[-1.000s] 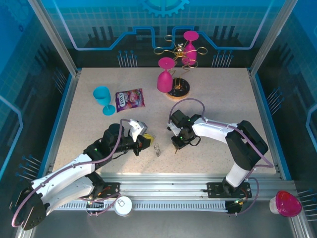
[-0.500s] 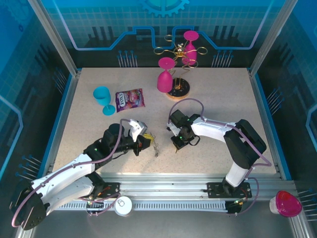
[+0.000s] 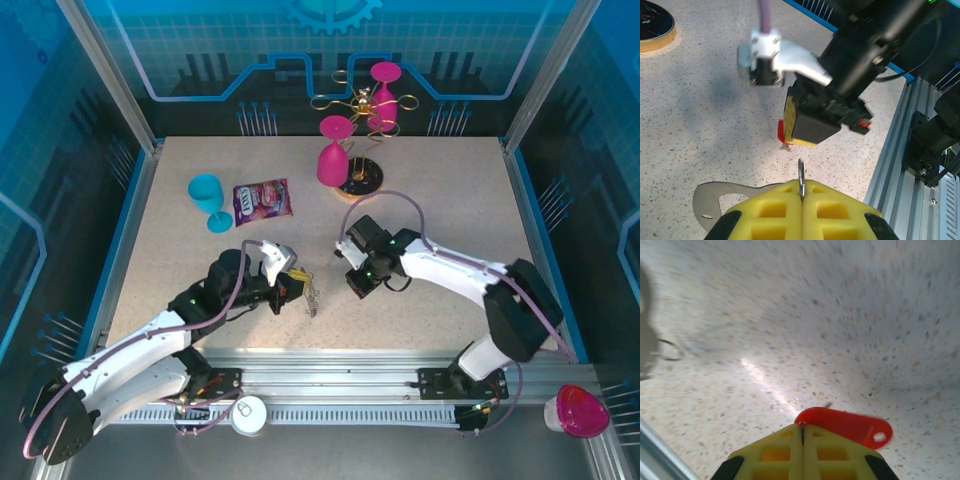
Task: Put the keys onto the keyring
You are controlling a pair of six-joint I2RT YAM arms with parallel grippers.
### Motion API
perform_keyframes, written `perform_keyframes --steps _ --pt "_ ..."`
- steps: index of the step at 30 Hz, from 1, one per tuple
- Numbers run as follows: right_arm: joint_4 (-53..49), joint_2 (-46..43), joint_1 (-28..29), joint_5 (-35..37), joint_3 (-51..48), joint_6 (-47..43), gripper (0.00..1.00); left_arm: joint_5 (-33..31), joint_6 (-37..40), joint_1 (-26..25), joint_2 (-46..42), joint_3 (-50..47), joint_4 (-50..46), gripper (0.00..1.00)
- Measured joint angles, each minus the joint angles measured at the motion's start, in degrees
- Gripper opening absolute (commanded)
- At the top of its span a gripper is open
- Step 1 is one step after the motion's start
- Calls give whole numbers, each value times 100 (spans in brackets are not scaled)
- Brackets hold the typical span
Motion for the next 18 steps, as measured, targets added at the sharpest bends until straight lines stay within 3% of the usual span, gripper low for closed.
perform_keyframes --steps 6,10,14,18 --pt "271 -925 522 -59 -103 -898 0 44 0 0 -2 0 103 0" --pt "393 -1196 664 -518 -236 -1392 0 114 0 0 -2 -2 157 0" --pt "382 -1051 605 -654 -214 -1322 0 111 0 0 -2 -2 162 0" --pt "221 -398 197 -485 -114 -732 0 107 0 0 -35 -2 153 0"
